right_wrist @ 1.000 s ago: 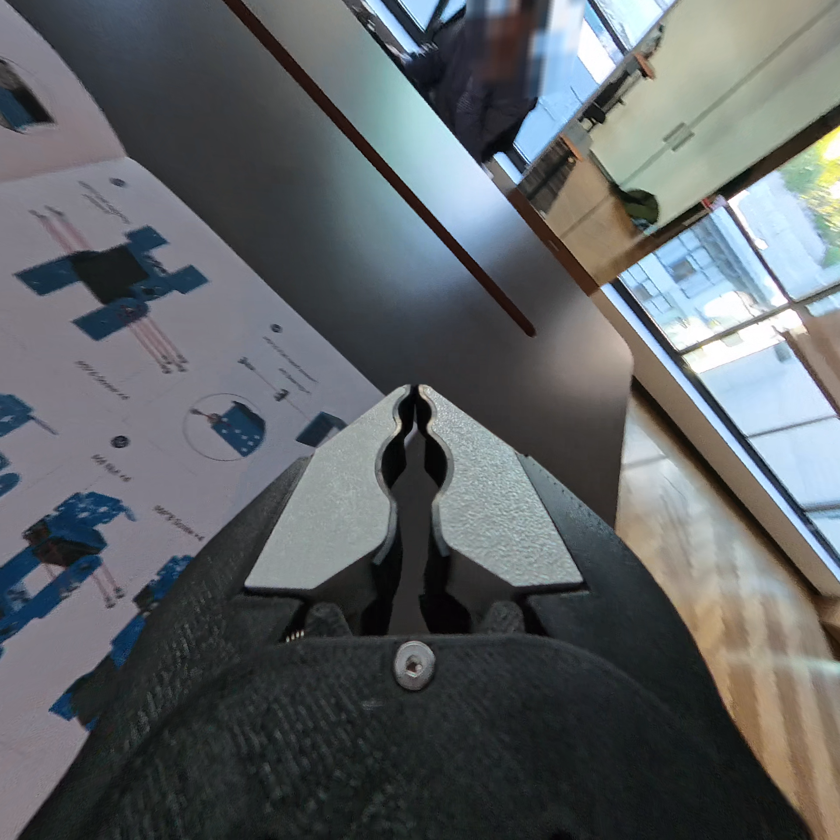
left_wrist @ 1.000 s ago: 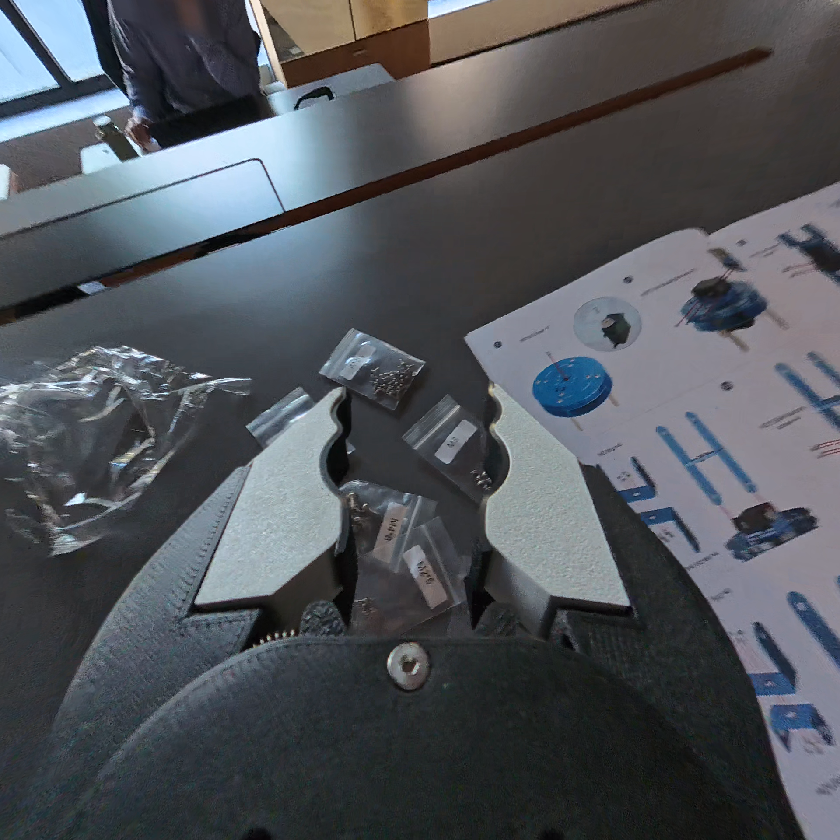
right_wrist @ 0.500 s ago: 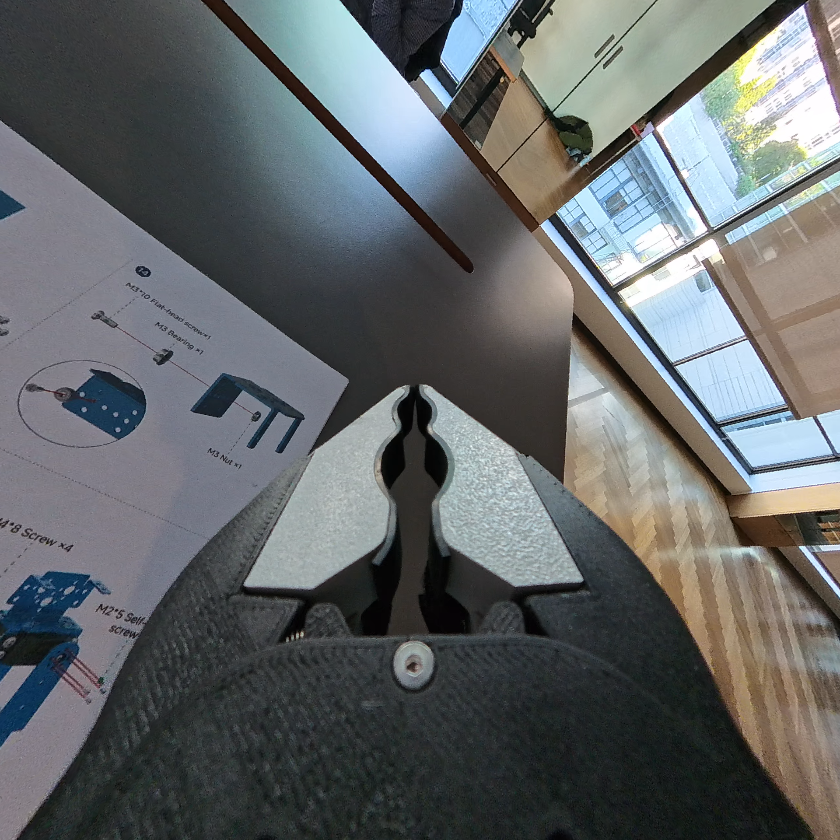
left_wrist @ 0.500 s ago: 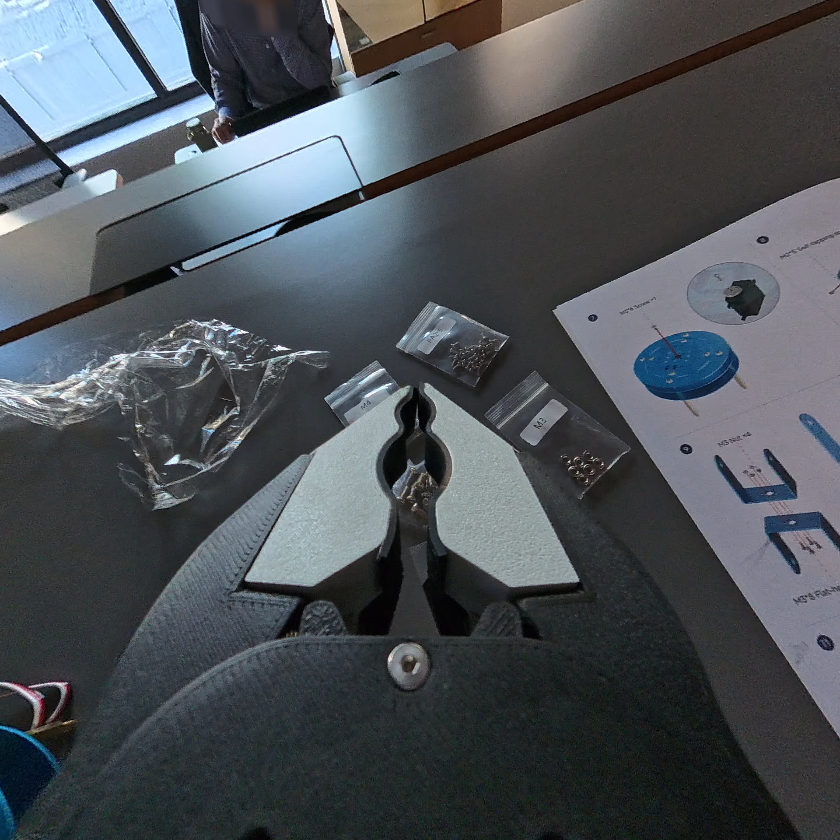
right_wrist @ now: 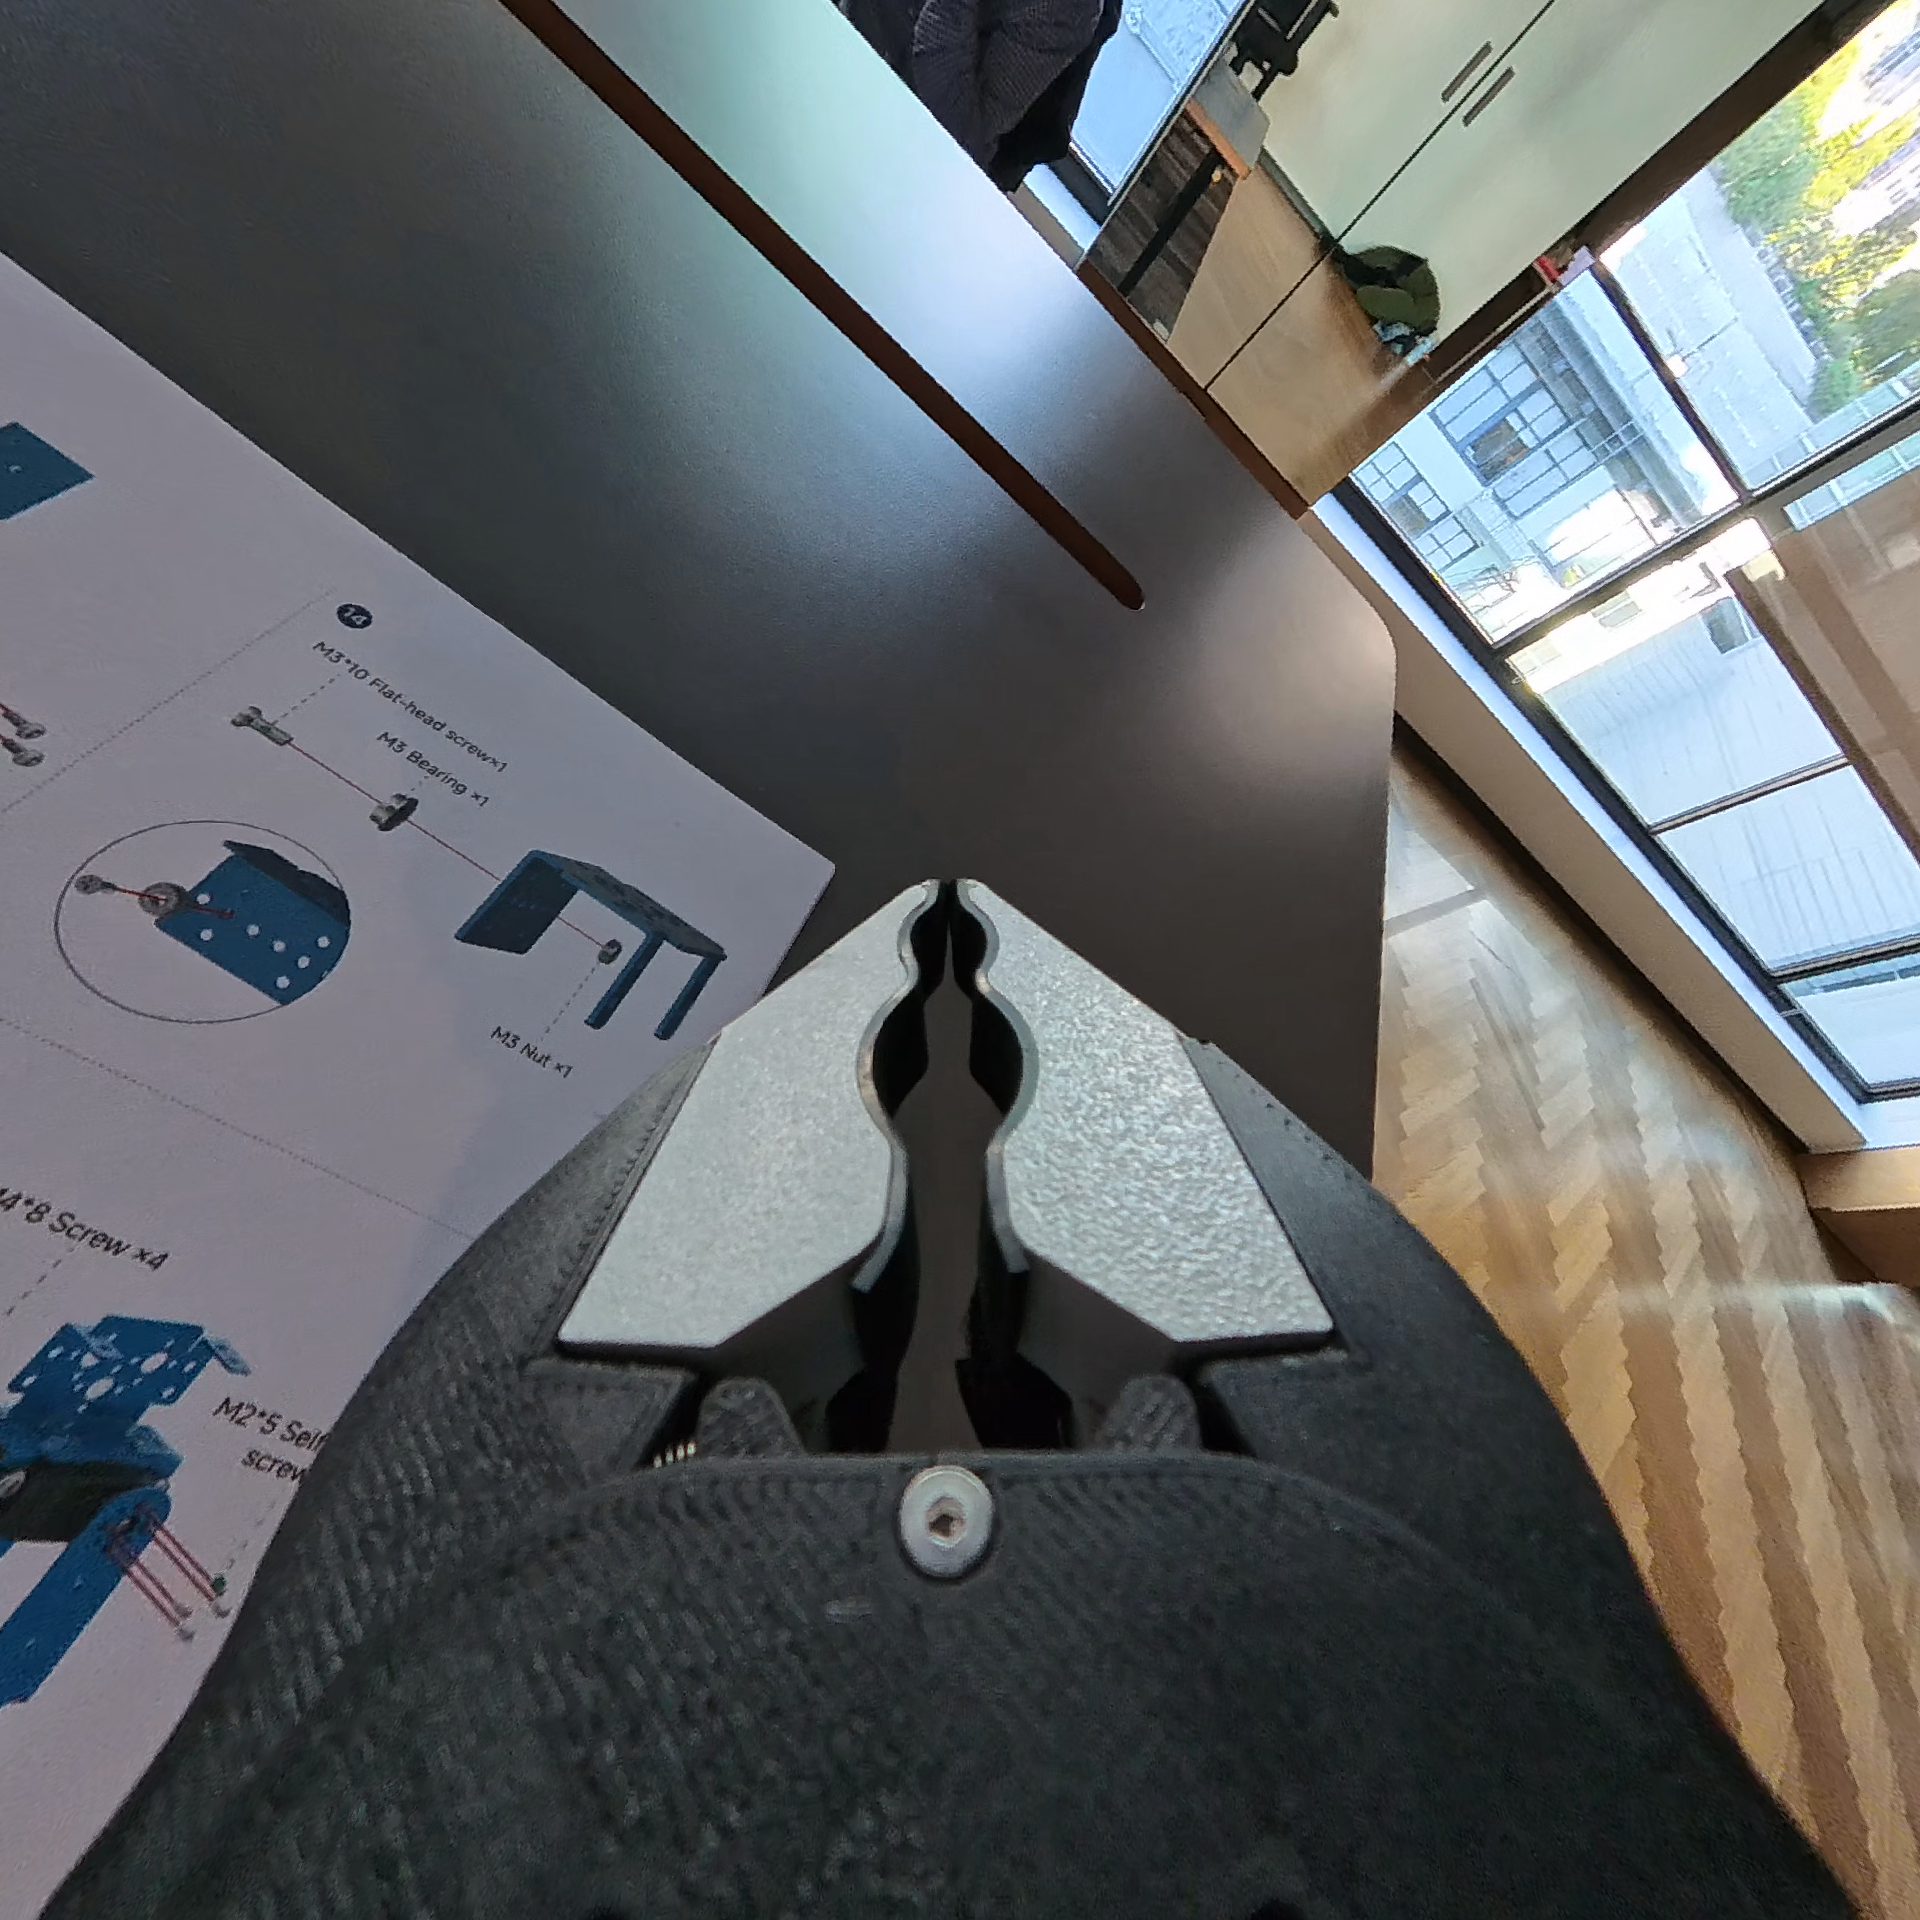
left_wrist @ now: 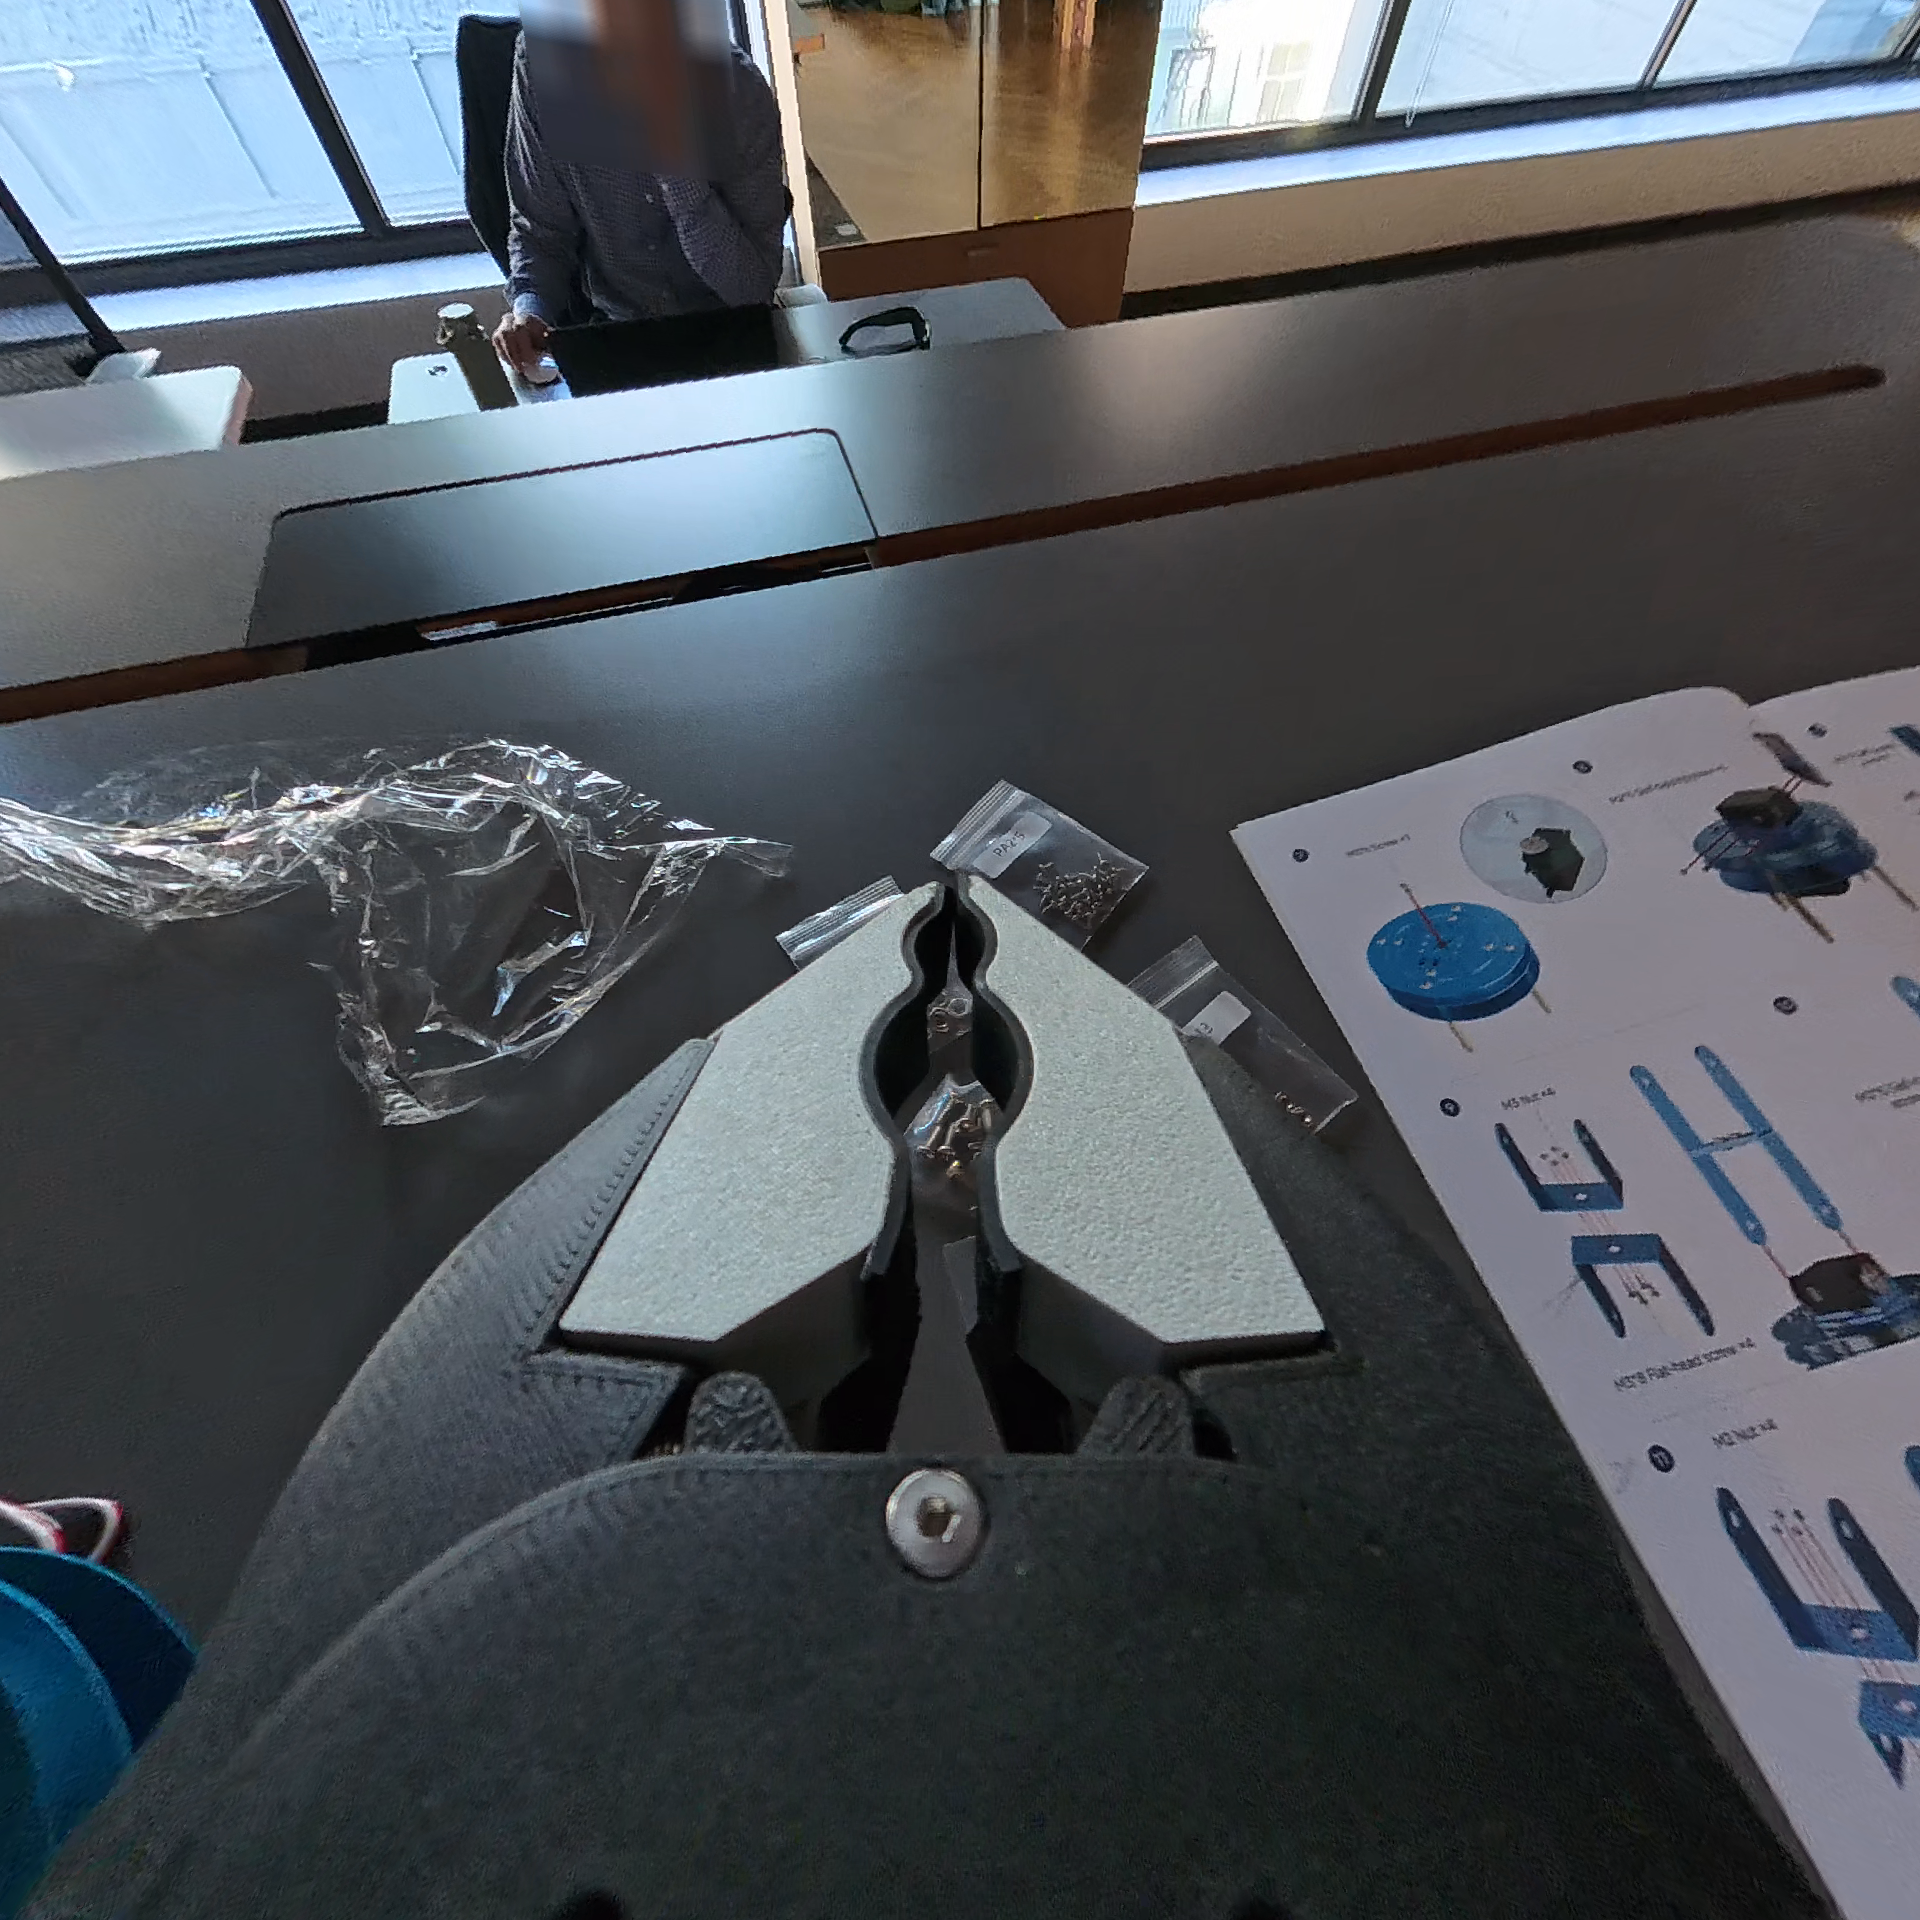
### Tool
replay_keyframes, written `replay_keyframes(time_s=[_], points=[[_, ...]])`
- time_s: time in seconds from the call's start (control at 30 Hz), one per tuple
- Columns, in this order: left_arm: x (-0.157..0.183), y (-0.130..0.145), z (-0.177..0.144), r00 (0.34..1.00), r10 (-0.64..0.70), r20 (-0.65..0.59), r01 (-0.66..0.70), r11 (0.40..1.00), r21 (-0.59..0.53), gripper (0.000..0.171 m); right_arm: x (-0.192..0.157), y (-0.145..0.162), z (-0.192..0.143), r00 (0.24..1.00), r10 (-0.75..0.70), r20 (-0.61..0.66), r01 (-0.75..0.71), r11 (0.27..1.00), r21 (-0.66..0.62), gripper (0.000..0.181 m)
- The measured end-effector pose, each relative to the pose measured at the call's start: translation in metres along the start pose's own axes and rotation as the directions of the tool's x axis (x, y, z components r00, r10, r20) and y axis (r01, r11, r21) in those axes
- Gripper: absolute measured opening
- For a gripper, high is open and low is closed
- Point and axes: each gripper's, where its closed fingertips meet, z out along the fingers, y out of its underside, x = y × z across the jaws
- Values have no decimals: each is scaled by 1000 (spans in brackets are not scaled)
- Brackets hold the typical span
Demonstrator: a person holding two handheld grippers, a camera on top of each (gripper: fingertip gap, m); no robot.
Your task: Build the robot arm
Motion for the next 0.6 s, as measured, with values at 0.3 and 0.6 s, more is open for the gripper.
replay_keyframes(time_s=[0.3, 0.6], points=[[4, -8, -5, 977, -166, -137, 173, 984, 38, 0, -1, -6, -2, 1000, -10, -2, 10, 1000, 17, 0], [-44, -52, -62, 985, -80, 151, 37, 963, 268, 0, -5, -16, -2, 1000, -12, -5, 13, 999, 34, 2]])
